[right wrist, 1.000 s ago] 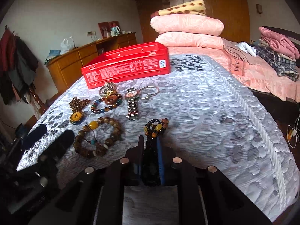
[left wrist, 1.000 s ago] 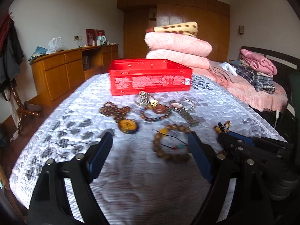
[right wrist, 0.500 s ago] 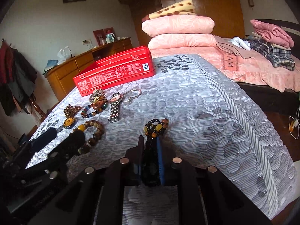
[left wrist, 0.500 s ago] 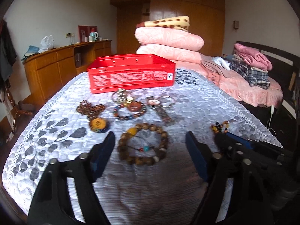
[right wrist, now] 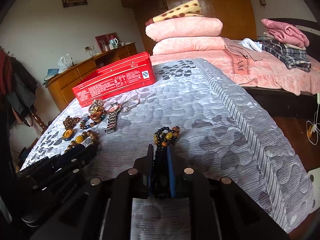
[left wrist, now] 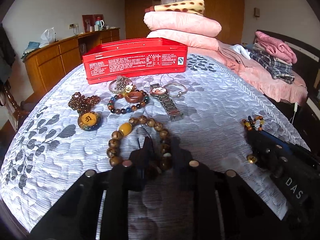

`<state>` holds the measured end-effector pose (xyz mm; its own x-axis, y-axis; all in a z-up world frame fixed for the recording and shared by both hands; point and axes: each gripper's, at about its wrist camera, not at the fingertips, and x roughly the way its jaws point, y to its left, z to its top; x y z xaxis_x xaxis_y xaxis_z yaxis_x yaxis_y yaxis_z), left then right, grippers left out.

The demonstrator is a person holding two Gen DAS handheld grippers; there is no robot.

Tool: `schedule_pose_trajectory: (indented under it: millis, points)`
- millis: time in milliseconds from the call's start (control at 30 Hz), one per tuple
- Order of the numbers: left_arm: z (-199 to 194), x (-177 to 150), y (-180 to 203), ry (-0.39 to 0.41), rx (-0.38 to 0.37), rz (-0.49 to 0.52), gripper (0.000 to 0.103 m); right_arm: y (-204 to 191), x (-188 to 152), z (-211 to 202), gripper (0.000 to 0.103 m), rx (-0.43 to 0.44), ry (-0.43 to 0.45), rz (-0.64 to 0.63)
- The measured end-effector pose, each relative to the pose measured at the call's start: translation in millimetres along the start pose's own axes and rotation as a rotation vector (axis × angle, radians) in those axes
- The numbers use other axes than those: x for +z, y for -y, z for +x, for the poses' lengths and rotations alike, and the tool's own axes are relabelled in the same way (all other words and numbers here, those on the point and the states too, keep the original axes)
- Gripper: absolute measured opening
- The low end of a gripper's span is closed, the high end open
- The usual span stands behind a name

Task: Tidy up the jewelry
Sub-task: 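Lift the black bead strand with the right gripper while the left gripper grasps the wooden bead bracelet, then carry both held items over the red tin and open both grippers inside it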

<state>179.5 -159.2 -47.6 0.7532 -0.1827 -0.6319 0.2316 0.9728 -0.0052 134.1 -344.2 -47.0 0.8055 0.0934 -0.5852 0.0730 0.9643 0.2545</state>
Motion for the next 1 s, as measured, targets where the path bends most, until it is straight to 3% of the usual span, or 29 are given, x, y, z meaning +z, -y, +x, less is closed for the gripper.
schedule_pose_trajectory:
  millis: [300,567,800,1000]
  points:
    - [-30,9,-31,0.093,-0.039,-0.088,0.016,-15,12,-8,0.013,0.009,0.025,-0.039]
    - [-53,34,-66,0.183,-0.062,-0.150,0.016,-42,50,-16,0.013,0.040,0.079,-0.097]
    - [-54,77,-85,0.248,-0.071,-0.168,0.016,-59,103,-4,0.013,0.054,0.137,-0.137]
    - [-30,134,-94,0.293,-0.054,-0.174,0.016,-72,158,42,0.013,0.098,0.163,-0.144]
